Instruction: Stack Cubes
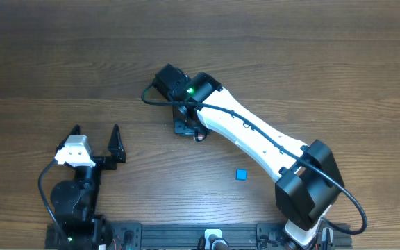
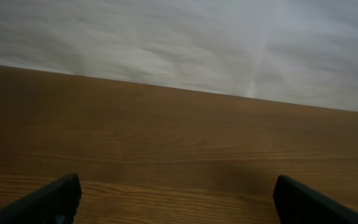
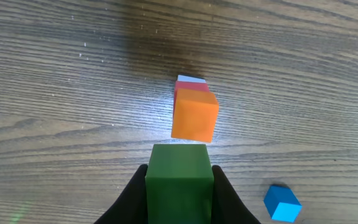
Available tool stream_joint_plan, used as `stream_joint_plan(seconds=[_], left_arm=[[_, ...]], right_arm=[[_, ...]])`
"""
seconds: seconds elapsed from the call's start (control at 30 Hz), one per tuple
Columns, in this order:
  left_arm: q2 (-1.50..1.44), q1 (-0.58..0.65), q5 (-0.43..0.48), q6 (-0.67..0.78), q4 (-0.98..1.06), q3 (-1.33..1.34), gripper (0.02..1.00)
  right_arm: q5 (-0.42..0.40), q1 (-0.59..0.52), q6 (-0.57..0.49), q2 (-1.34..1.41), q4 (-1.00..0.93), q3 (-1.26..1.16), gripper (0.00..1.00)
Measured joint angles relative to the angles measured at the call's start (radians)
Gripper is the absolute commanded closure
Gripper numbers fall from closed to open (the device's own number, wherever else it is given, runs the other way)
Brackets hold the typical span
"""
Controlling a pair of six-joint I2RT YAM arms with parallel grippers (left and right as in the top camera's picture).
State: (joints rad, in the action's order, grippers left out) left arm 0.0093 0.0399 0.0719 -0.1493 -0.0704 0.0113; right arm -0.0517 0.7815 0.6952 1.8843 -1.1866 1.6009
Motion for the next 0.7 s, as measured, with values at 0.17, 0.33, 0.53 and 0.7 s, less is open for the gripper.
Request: stream_joint_plan(seconds=[0.17,0.33,0.53,0.7], left_arm=[[0.0,0.0,0.0,0.0,0.0,0.0,0.018],[0.0,0.0,0.0,0.0,0.0,0.0,0.018],[0.0,0.0,0.0,0.0,0.0,0.0,0.018],[0.0,0.0,0.0,0.0,0.0,0.0,0.02]], right_arm=[[-0.001,-0.002,0.01,0.0,0.005,0.0,0.989],[-0.002,-0.006,0.016,0.004,0.012,0.0,0.989],[-0.005,-0.015,0.028,0.023,0.014,0.0,0.989],[-0.005,-0.024,0.036,0.036,0.017,0.0,0.989]])
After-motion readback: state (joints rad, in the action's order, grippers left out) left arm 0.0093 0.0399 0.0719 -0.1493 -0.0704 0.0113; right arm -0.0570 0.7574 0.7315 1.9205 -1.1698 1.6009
